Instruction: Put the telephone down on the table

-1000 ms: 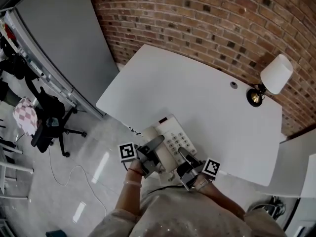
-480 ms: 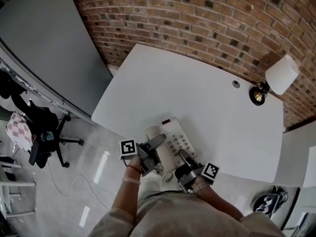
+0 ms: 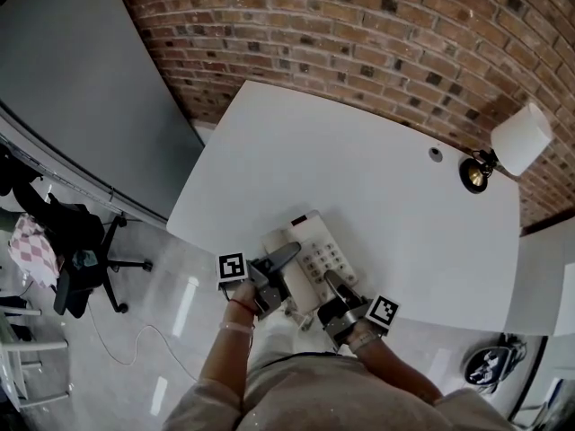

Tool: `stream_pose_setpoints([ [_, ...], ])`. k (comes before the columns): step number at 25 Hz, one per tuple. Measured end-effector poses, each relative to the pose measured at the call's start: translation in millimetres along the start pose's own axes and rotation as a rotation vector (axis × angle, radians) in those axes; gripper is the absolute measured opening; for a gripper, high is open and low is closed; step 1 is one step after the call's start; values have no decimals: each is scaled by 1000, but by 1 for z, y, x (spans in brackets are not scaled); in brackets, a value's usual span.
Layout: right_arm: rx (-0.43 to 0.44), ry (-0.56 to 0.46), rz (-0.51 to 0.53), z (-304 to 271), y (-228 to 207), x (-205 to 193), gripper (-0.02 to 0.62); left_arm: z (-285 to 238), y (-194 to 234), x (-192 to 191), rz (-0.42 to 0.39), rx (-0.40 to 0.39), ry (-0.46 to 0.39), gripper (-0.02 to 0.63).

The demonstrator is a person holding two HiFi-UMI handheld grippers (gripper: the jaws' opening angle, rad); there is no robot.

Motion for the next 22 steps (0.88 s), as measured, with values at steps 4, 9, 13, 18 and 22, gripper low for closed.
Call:
stream_pose_setpoints([
  [4,-1,2,-7,-10,0,1,143,1,-1,9,6,14,1,437],
  [9,-11,11,7,-26,3,1,144,5,0,17,11,32,-3,448],
  [13,-25,6,29,-39,3,1,144,10,1,21,11,41,16,453],
  [18,-32,0,48,-60,3,4,144,22,-3,28,-4,39,27,453],
  [22,-33,-9,55,-79,1,6,144,38,-3,31,-69,66,72,453],
])
Point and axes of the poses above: the fingertips, and each gripper's own axes: z backward along the fingers, y to its left, x out of its top, the point moved 3 cm from there along z, backward along the fingers, and after that the axes turned 9 degrees about x, right-handed, at the moved point
